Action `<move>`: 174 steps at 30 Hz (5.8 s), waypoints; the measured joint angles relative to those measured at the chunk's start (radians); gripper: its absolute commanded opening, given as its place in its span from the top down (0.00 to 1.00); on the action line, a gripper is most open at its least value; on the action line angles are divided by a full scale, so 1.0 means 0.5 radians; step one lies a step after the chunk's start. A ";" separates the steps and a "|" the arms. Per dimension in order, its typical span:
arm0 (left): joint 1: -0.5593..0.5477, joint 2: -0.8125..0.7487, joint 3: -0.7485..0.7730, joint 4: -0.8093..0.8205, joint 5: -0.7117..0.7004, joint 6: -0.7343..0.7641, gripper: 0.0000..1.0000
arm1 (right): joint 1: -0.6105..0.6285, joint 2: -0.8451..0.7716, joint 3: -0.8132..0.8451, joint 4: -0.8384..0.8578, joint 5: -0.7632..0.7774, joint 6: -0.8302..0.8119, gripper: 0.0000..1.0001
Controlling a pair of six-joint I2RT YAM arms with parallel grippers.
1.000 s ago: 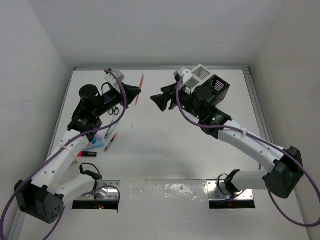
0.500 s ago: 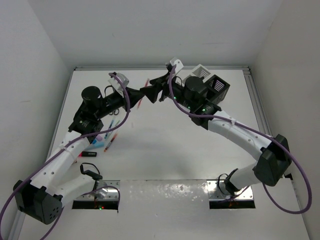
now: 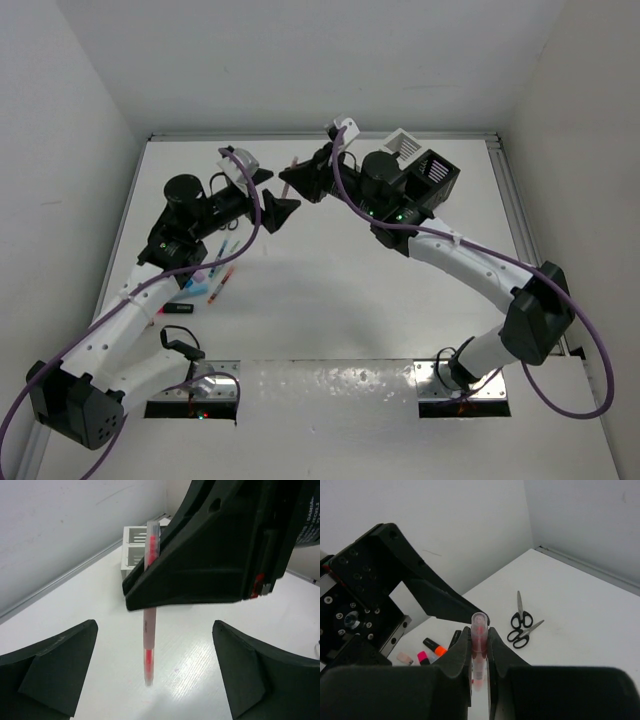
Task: Sort the stationery into containers
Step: Place the pen in the storage box, then pick up the pen from the center of the board, then close the pen cap on the pen.
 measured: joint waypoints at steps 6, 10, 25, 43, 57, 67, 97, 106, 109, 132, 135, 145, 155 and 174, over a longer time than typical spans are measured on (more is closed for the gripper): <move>-0.002 -0.040 -0.044 -0.006 -0.076 -0.008 0.00 | -0.174 -0.007 -0.002 -0.084 0.066 0.000 1.00; -0.002 -0.107 -0.079 -0.050 -0.231 -0.007 0.00 | -0.493 -0.026 0.002 -0.294 0.246 -0.039 1.00; 0.040 -0.184 -0.234 -0.426 -0.961 -0.079 0.00 | -1.455 0.420 0.325 -0.603 0.868 -0.177 1.00; 0.107 -0.101 -0.255 -0.484 -1.044 -0.089 0.00 | -1.465 0.848 0.227 -0.378 0.804 -0.211 0.95; 0.107 -0.092 -0.255 -0.465 -1.035 -0.053 0.00 | -1.465 0.852 0.218 -0.331 0.706 -0.210 0.50; 0.107 -0.092 -0.255 -0.465 -1.028 -0.037 0.00 | -1.447 0.553 0.139 -0.436 0.623 -0.225 0.31; 0.473 0.996 0.333 -1.690 -0.917 0.483 0.51 | -0.250 -0.121 -0.557 -0.893 0.435 -0.171 0.52; 0.558 1.221 0.288 -1.540 -0.909 0.623 0.75 | -0.155 -0.009 -0.504 -0.893 0.436 -0.163 0.55; 0.559 1.334 0.288 -1.489 -0.908 0.652 0.75 | -0.141 -0.009 -0.500 -0.893 0.436 -0.156 0.55; 0.545 1.570 0.277 -1.298 -0.920 0.684 0.82 | -0.075 -0.005 -0.500 -0.919 0.462 -0.117 0.55; 0.542 1.570 0.275 -1.297 -0.916 0.678 0.90 | -0.047 0.009 -0.488 -0.937 0.470 -0.124 0.54; 0.534 1.569 0.330 -1.366 -0.854 0.588 1.00 | -0.018 0.159 -0.324 -0.962 0.501 -0.075 0.57; 0.657 1.291 0.902 -1.469 -0.747 0.375 1.00 | 0.095 0.880 0.610 -1.164 0.590 0.063 0.55; 1.096 0.926 0.834 -1.409 -0.807 0.115 1.00 | 0.368 1.917 1.542 -1.572 0.819 -0.085 0.48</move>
